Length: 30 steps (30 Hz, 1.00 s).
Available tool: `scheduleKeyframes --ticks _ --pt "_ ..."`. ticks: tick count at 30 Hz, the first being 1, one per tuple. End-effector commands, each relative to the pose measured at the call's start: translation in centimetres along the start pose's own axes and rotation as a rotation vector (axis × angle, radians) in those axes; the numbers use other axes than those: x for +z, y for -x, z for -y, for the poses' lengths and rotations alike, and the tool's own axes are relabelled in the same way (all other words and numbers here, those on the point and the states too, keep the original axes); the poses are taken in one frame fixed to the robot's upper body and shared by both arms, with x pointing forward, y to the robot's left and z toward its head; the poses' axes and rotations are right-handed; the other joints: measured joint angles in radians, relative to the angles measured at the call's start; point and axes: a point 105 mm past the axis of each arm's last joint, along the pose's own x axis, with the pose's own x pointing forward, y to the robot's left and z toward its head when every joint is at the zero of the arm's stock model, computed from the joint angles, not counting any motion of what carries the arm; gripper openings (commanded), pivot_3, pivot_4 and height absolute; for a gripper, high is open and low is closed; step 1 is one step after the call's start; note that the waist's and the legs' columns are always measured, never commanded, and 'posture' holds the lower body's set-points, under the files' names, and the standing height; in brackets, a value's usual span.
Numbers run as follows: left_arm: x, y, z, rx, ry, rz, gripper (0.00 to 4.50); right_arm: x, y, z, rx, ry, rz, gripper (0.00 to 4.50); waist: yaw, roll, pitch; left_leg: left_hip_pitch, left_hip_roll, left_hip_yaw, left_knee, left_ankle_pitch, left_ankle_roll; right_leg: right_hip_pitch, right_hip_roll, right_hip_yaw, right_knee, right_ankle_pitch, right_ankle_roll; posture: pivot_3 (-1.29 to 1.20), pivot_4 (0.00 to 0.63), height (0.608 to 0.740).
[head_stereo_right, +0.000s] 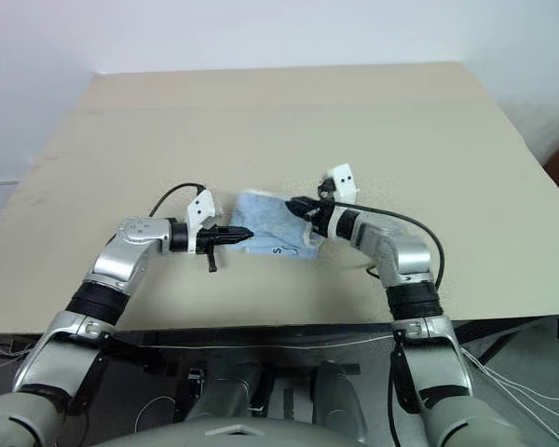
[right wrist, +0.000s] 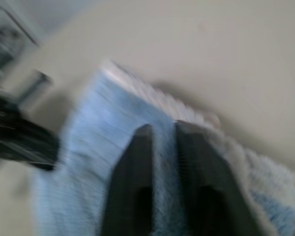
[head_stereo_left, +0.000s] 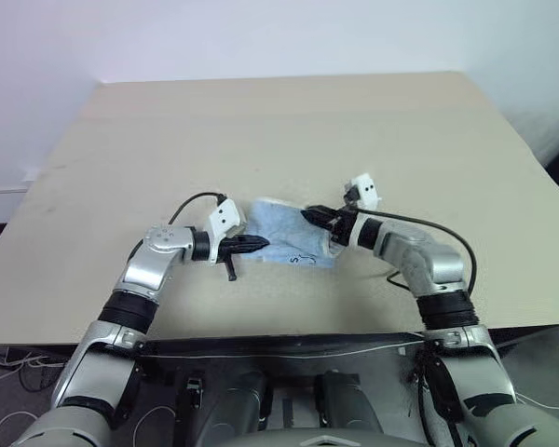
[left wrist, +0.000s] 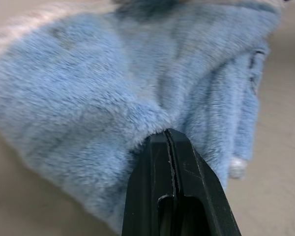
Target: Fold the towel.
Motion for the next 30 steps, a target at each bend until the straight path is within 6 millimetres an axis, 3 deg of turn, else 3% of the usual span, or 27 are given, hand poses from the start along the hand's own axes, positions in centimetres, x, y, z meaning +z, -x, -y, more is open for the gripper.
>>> scheduleKeyframes --ticks 1,4,7,10,13,24,25,28,30 --pt "3.3 2.2 -1.3 0.064 -0.034 0.093 0.0 3.5 1.5 -0.9 0.039 0.006 0.064 2.29 0.002 0.0 0.0 -0.001 0.0 0.0 0.0 0.0 0.0 -0.001 0.0 0.0 0.0 0.0 0.0 0.0 0.15 0.74" --pt "5.1 3.5 -1.6 0.086 -0.034 0.15 0.0 5.3 3.1 -1.3 0.068 -0.017 0.091 3.36 0.005 0.0 0.0 -0.001 0.0 0.0 -0.001 0.0 0.0 -0.001 0.0 0.0 -0.001 0.0 0.0 0.0 0.15 0.74" --pt "6.6 4.7 -0.9 0.053 -0.047 0.182 0.0 6.2 4.3 -0.4 0.029 -0.068 0.078 4.41 0.005 0.0 0.0 -0.002 0.0 0.0 -0.001 0.0 0.0 -0.001 0.0 0.0 -0.002 0.0 0.0 0.0 0.15 0.74" --pt "7.0 5.4 -0.4 0.038 -0.061 0.176 0.0 5.5 5.2 0.5 -0.006 -0.106 0.021 4.48 0.005 0.0 0.0 -0.002 0.0 0.0 -0.001 0.0 0.0 0.0 -0.001 0.0 -0.003 0.0 0.0 0.0 0.15 0.74" --pt "6.9 5.8 -0.6 0.063 -0.06 0.169 0.58 4.5 6.0 1.3 -0.042 -0.144 -0.037 4.5 0.004 0.0 0.0 -0.002 0.0 0.0 -0.003 0.0 0.0 -0.001 -0.001 0.0 -0.004 0.0 0.0 0.0 0.15 0.74" --pt "7.2 5.9 1.0 -0.004 -0.073 0.185 4.29 1.2 6.5 1.8 -0.074 -0.234 -0.207 4.5 0.005 0.0 0.0 -0.004 0.0 0.0 -0.002 -0.001 0.001 -0.002 -0.001 0.0 -0.004 0.0 0.0 0.0 0.15 0.74" --pt "7.2 5.9 1.0 -0.003 -0.08 0.181 4.48 0.9 6.5 2.0 -0.087 -0.251 -0.221 4.5 0.006 0.0 0.0 -0.004 0.0 0.0 -0.002 -0.001 0.001 -0.002 -0.001 0.0 -0.004 0.0 0.0 0.0 0.15 0.74" --pt "7.2 5.7 0.3 0.054 -0.087 0.182 4.48 -0.5 6.2 3.4 -0.162 -0.401 -0.267 4.5 0.006 0.0 0.0 -0.004 0.0 0.0 -0.002 -0.001 0.001 -0.002 -0.001 0.0 -0.004 0.0 0.0 0.0 0.15 0.74" --pt "6.8 5.6 0.2 0.068 -0.109 0.161 4.48 -0.8 5.8 3.1 -0.142 -0.471 -0.28 4.5 0.004 0.0 0.0 -0.004 0.0 0.0 -0.002 -0.001 0.001 -0.002 -0.001 0.0 -0.004 0.0 0.0 0.0 0.15 0.74"
